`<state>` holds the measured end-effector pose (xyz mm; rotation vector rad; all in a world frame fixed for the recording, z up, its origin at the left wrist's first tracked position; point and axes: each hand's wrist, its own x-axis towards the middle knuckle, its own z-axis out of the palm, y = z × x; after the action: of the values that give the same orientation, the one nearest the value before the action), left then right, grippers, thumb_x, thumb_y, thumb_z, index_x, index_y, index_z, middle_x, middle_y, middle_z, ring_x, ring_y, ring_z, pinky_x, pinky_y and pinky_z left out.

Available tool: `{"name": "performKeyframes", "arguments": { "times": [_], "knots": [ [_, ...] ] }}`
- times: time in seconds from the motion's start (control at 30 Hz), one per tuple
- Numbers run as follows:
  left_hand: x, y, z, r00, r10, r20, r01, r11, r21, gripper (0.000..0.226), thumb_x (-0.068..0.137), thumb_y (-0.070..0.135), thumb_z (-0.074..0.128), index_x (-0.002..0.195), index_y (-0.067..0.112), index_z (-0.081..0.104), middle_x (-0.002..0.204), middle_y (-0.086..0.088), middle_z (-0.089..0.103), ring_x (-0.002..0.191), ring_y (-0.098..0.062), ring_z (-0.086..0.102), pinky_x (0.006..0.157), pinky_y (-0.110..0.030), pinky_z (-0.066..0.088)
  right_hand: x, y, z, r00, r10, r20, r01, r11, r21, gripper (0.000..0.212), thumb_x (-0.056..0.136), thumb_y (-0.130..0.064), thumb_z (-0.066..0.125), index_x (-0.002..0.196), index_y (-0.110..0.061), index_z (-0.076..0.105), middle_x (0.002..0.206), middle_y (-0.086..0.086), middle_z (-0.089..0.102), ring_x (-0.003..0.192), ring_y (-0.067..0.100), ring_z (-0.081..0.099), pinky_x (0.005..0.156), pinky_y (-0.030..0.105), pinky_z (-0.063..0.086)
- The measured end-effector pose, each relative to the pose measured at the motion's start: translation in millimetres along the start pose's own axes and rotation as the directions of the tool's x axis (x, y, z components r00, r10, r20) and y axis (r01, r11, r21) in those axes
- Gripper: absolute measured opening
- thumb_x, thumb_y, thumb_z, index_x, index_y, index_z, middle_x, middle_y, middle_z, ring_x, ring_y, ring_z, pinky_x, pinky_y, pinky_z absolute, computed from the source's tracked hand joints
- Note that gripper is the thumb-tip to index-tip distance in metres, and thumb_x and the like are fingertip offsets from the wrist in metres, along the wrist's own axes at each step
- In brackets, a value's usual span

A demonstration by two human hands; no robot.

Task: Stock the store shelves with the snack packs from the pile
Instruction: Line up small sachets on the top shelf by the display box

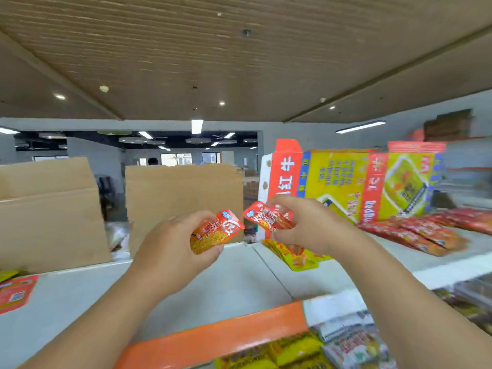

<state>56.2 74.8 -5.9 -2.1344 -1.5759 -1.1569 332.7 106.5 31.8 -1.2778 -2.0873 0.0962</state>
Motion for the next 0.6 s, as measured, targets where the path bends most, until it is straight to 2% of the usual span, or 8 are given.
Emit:
{"name": "performKeyframes", "arguments": {
  "times": [0.07, 0.17, 0.33, 0.5, 0.6],
  "knots": [
    [10.4, 32.6, 21.2, 0.999, 0.022, 0.028, -0.021, 0.999, -0.042, 0.05, 0.074, 0.06, 0.073, 0.119, 0.049, 0.055, 0.105, 0.022, 0.068, 0.095, -0.007, 0.062, 0.081, -0.036, 0.054, -16.1, 34.9, -24.1, 0.998, 0.044, -0.052, -0.045, 0.999, -0.013, 0.059, 0.077, -0.041, 0.08, 0.128, -0.051, 0.053, 0.11, -0.016, 0.061, 0.069, 0.004, 0.063, 0.06, 0.024, 0.052],
    [23.1, 78.1, 48.8, 0.997, 0.031, 0.066, -0.023, 0.992, -0.121, 0.044, 0.077, 0.058, 0.075, 0.116, 0.049, 0.056, 0.104, 0.025, 0.067, 0.093, 0.0, 0.061, 0.081, -0.033, 0.053, -44.1, 77.5, -61.1, 0.991, 0.103, -0.088, -0.103, 0.995, 0.009, 0.053, 0.081, -0.039, 0.08, 0.126, -0.049, 0.055, 0.114, -0.015, 0.057, 0.069, 0.008, 0.064, 0.054, 0.02, 0.046],
    [37.4, 143.4, 82.5, 0.997, 0.034, 0.067, -0.02, 0.978, -0.208, 0.048, 0.078, 0.055, 0.078, 0.12, 0.047, 0.057, 0.11, 0.024, 0.065, 0.09, 0.001, 0.058, 0.071, -0.024, 0.045, -88.3, 130.1, -113.8, 0.965, 0.207, -0.158, -0.214, 0.976, -0.031, 0.052, 0.082, -0.046, 0.078, 0.127, -0.049, 0.053, 0.118, -0.014, 0.058, 0.081, 0.004, 0.059, 0.062, 0.027, 0.046],
    [47.0, 193.4, 107.9, 0.995, 0.061, 0.077, -0.04, 0.968, -0.247, 0.048, 0.078, 0.056, 0.078, 0.12, 0.048, 0.058, 0.115, 0.023, 0.064, 0.099, -0.006, 0.061, 0.083, -0.032, 0.052, -116.5, 165.8, -149.5, 0.936, 0.268, -0.23, -0.296, 0.95, -0.1, 0.052, 0.084, -0.046, 0.075, 0.13, -0.048, 0.051, 0.117, -0.014, 0.057, 0.078, 0.001, 0.054, 0.061, 0.026, 0.042],
    [58.0, 212.1, 125.3, 0.991, 0.085, 0.105, -0.054, 0.962, -0.266, 0.047, 0.078, 0.057, 0.078, 0.12, 0.048, 0.057, 0.115, 0.022, 0.064, 0.1, -0.006, 0.06, 0.081, -0.03, 0.051, -121.5, 187.9, -163.0, 0.925, 0.282, -0.254, -0.324, 0.936, -0.137, 0.056, 0.086, -0.045, 0.074, 0.136, -0.045, 0.05, 0.129, -0.011, 0.059, 0.096, 0.01, 0.057, 0.071, 0.03, 0.046]
  ]
}}
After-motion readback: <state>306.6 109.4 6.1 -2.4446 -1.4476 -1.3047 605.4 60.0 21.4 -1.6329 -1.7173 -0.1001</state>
